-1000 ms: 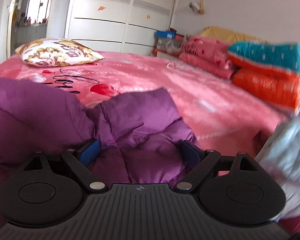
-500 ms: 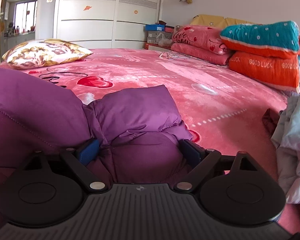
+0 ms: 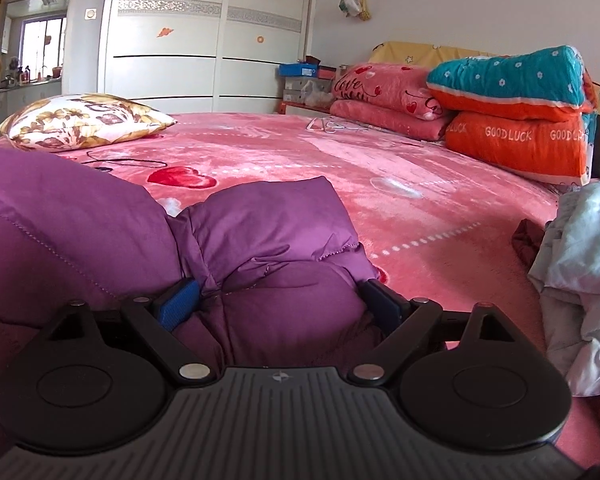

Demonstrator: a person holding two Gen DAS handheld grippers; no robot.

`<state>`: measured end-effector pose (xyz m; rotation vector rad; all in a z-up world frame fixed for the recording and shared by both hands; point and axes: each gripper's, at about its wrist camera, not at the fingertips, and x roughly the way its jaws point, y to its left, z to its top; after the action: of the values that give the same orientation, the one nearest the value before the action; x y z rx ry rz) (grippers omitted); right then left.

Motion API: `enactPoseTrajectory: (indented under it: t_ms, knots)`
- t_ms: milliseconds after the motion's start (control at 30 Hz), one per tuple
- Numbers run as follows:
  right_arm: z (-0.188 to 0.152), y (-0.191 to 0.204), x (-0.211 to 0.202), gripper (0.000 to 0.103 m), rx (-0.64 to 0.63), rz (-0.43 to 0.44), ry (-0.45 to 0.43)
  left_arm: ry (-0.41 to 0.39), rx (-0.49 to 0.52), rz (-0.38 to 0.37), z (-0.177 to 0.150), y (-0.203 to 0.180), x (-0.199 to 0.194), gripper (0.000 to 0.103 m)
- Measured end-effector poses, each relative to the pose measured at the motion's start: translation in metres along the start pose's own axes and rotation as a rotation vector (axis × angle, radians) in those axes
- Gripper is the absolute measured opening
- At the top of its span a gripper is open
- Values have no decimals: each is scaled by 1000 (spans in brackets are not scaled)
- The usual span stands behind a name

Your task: Fold large clothes

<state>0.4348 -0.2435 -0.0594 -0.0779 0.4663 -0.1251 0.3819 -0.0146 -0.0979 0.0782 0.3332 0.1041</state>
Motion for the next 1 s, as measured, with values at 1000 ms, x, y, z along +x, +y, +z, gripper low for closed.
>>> enactPoseTrajectory:
  t_ms: [1000]
  knots:
    - [-38, -193, -100, 103, 304, 422, 170, 243, -608, -233, -6, 193, -94, 102]
